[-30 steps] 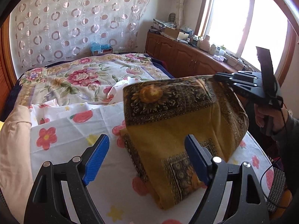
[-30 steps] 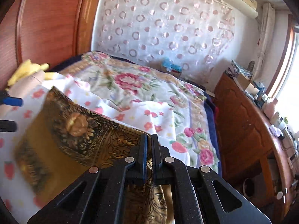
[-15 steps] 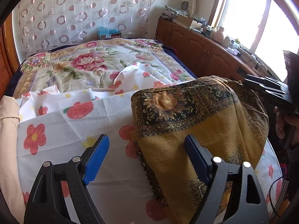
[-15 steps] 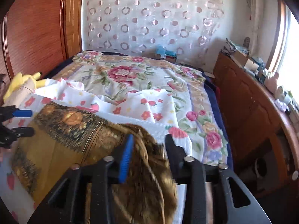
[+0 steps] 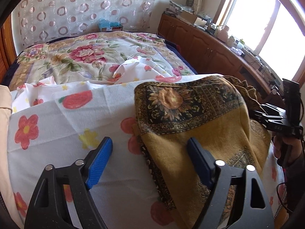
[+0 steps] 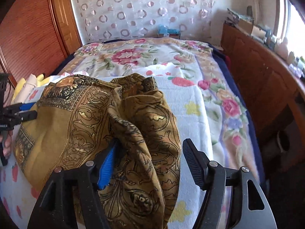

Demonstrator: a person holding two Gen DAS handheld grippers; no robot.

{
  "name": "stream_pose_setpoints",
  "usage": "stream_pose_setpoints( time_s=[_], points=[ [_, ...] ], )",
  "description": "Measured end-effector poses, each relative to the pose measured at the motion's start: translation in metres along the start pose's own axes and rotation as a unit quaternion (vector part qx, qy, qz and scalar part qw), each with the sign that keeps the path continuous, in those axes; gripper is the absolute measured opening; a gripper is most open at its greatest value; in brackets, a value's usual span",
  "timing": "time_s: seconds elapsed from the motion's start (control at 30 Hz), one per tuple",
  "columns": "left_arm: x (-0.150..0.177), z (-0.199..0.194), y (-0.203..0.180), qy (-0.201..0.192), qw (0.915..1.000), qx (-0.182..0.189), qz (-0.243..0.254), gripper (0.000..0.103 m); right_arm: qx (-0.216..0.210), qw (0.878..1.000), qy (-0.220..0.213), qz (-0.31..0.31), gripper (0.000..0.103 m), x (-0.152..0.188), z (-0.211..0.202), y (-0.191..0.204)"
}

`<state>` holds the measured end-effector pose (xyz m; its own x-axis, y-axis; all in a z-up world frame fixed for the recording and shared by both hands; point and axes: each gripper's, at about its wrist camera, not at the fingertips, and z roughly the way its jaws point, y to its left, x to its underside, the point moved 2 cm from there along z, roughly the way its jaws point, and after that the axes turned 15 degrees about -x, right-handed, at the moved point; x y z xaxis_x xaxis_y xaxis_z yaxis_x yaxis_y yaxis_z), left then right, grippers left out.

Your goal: Fold small clothes

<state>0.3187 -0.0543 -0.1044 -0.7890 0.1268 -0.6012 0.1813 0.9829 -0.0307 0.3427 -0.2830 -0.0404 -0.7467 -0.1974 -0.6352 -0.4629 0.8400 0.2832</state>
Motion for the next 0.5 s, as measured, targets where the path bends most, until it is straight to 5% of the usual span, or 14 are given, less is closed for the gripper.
stream_pose_setpoints(
  time_s=[0.17, 0.23, 0.3, 0.4, 0.5],
  points=[
    [0.0, -0.001, -0.001, 0.007, 0.999, 0.042, -0.012, 0.047, -0.024, 1.0, -0.001, -0.001, 0.067, -0.003, -0.001, -0.008],
    [0.0, -0.001, -0.002, 0.008, 0.9987, 0.048, -0.013, 0.039, -0.04, 0.999, 0.002, -0.008, 0.054, -0.003, 0.002, -0.01],
    [0.001, -0.004, -0.005, 0.001, 0.9987, 0.05, -0.005, 0.015, -0.047, 0.999, 0.006, -0.015, 0.045, -0.001, 0.003, -0.008],
    [-0.001, -0.014, -0.013, -0.015, 0.9987, 0.044, 0.022, 0.008, -0.069, 0.997, 0.004, -0.025, 0.017, -0.001, 0.002, -0.007],
    [-0.005, -0.033, -0.013, -0.039, 0.9975, 0.053, 0.024, 0.008, -0.052, 0.998, -0.006, -0.046, 0.014, -0.002, -0.002, 0.001]
  ],
)
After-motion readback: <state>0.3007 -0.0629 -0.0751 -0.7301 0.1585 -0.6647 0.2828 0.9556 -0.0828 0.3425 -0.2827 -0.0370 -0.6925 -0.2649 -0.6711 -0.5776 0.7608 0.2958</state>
